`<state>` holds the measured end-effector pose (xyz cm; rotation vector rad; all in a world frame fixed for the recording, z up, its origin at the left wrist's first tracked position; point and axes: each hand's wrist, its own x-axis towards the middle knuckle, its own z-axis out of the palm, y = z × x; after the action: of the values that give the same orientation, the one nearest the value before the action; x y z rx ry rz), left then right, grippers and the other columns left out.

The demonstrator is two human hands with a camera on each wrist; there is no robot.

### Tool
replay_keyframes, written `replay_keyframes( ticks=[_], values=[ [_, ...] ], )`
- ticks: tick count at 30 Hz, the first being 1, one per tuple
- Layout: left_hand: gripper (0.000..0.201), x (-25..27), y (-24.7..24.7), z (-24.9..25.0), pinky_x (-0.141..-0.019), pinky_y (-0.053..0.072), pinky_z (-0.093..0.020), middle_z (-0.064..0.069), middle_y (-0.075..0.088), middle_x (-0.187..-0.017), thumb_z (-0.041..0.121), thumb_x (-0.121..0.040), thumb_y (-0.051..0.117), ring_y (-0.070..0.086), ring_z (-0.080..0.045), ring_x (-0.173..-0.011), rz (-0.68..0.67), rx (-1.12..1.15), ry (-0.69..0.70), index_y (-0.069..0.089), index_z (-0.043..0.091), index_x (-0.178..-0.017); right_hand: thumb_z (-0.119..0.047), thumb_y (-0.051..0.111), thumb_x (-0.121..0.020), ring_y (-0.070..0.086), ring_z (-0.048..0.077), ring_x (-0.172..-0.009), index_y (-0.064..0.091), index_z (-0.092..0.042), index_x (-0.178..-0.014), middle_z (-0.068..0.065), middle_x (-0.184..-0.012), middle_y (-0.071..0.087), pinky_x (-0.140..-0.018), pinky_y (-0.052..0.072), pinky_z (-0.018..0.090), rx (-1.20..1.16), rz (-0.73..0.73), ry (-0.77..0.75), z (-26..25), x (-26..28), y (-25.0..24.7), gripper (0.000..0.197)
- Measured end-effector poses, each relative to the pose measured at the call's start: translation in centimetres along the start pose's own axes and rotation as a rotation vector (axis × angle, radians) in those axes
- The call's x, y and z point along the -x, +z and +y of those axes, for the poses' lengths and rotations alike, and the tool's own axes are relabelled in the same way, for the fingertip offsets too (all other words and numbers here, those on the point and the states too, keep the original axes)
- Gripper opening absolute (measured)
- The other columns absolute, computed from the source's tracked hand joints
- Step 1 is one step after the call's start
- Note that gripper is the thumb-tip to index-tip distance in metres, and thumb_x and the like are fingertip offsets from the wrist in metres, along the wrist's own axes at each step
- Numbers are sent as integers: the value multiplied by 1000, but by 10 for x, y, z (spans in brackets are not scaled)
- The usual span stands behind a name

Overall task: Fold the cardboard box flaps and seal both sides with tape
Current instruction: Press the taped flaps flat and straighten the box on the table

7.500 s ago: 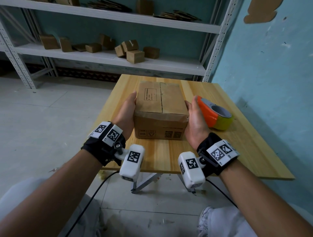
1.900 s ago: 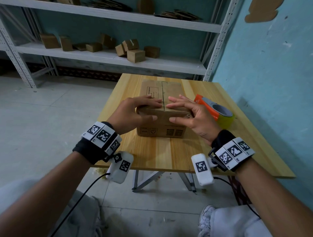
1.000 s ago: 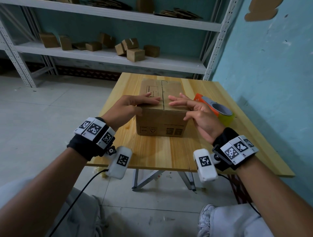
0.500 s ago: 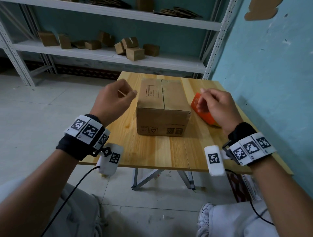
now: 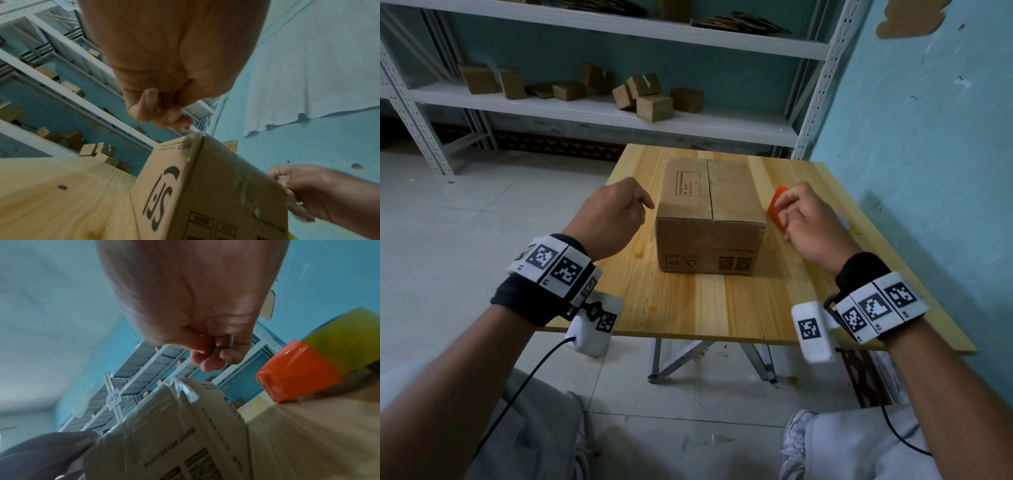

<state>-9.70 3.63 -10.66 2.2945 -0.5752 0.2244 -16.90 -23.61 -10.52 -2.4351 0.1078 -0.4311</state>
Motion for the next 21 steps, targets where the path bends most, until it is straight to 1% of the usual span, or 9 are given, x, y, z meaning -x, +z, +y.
replay_keyframes(
  ticks=[1, 2, 3, 4, 6, 8, 11, 15, 21],
  values=[
    [25, 1, 0, -1, -65, 45, -30, 0, 60, -79, 6, -98, 33, 55, -15, -73, 9, -31, 21, 58, 13, -97, -7, 34, -102, 53, 8, -80, 51, -11, -106, -3, -85, 56, -77, 45, 26, -11, 7, -9, 1, 0, 0, 18],
    [23, 2, 1, -1, -62, 44, -29, -1, 62, -80, 10, -98, 35, 56, -15, -73, 27, -67, 41, 58, 13, -98, -10, 36, -102, 55, 11, -82, 52, -10, -107, 0, -87, 59, -82, 48, 31, -19, 14, -18, 2, 0, 0, 17],
    [25, 3, 2, 0, -61, 44, -29, -2, 63, -80, 21, -100, 37, 57, -16, -72, 44, -102, 61, 60, 12, -96, -17, 39, -103, 58, 15, -81, 55, -8, -103, 4, -86, 62, -82, 49, 36, -23, 21, -35, 1, 0, 0, 18],
    [36, 4, 3, 1, -59, 44, -29, -3, 63, -79, 37, -100, 37, 58, -18, -71, 37, -134, 70, 61, 11, -92, -28, 42, -103, 59, 19, -76, 58, -6, -96, 9, -83, 63, -78, 49, 37, -9, 23, -67, 0, 1, -1, 27],
    [58, 4, 5, 3, -54, 43, -28, 1, 61, -73, 63, -90, 36, 57, -17, -65, -18, -185, 84, 62, 12, -82, -50, 46, -97, 54, 20, -61, 59, -6, -77, 11, -68, 59, -65, 46, 32, 50, 13, -161, -2, 4, -1, 51],
    [61, 4, 7, 1, -51, 43, -26, 6, 59, -68, 73, -79, 42, 56, -13, -61, -35, -239, 111, 60, 15, -73, -62, 50, -88, 50, 15, -53, 58, -9, -66, 5, -60, 56, -59, 43, 27, 119, -2, -231, -5, 8, -2, 58],
    [52, 4, 10, -3, -51, 41, -24, 7, 59, -64, 68, -77, 53, 55, -11, -59, 17, -274, 162, 58, 17, -67, -65, 59, -81, 54, 13, -57, 59, -14, -65, 2, -61, 58, -57, 44, 26, 226, 19, -263, -2, 8, -1, 53],
    [46, 6, 12, 0, -49, 33, -21, 8, 57, -61, 60, -77, 61, 52, -8, -57, 86, -239, 180, 59, 16, -65, -57, 65, -81, 53, 12, -58, 59, -13, -68, 2, -64, 59, -56, 42, 23, 241, 39, -256, -1, 7, 1, 46],
    [45, 3, 14, -3, -51, 38, -22, 7, 59, -61, 58, -77, 63, 55, -11, -58, 90, -216, 182, 62, 14, -67, -48, 65, -86, 48, 8, -57, 59, -13, -72, -1, -64, 55, -56, 41, 21, 229, 27, -252, -2, 9, 0, 38]
  ],
)
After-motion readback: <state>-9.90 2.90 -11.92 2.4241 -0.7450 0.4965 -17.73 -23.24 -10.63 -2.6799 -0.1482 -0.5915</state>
